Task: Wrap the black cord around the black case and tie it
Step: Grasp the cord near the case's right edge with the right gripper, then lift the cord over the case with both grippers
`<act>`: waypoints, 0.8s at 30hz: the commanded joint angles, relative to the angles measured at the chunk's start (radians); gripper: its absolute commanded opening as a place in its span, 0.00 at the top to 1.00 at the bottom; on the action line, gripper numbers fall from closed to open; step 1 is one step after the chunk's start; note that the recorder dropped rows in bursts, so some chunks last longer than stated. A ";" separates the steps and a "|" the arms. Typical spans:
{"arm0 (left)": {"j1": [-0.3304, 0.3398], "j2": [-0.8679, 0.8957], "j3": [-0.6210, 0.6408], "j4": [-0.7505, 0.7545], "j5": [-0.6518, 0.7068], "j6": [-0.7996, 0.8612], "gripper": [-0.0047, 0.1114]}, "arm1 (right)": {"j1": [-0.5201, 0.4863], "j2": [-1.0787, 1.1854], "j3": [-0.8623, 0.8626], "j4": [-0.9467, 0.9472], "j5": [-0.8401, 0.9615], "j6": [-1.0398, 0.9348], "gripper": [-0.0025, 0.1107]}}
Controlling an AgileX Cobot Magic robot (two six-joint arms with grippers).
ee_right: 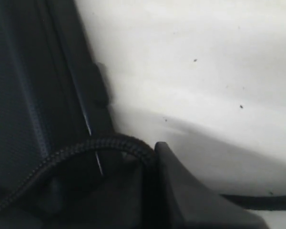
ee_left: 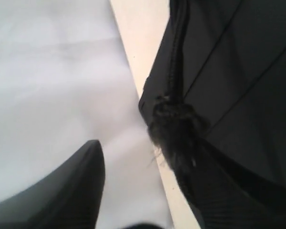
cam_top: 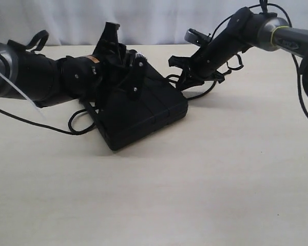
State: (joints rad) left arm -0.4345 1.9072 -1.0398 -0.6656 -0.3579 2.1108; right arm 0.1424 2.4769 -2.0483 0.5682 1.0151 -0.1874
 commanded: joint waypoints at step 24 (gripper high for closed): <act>0.066 -0.128 -0.145 -0.254 0.383 -0.660 0.38 | 0.000 -0.166 0.002 0.000 -0.043 -0.325 0.94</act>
State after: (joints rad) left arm -0.4025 1.7502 -1.1326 -0.8606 0.0211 1.5864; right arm 0.1424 2.3409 -2.0483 0.5689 0.9563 -0.4564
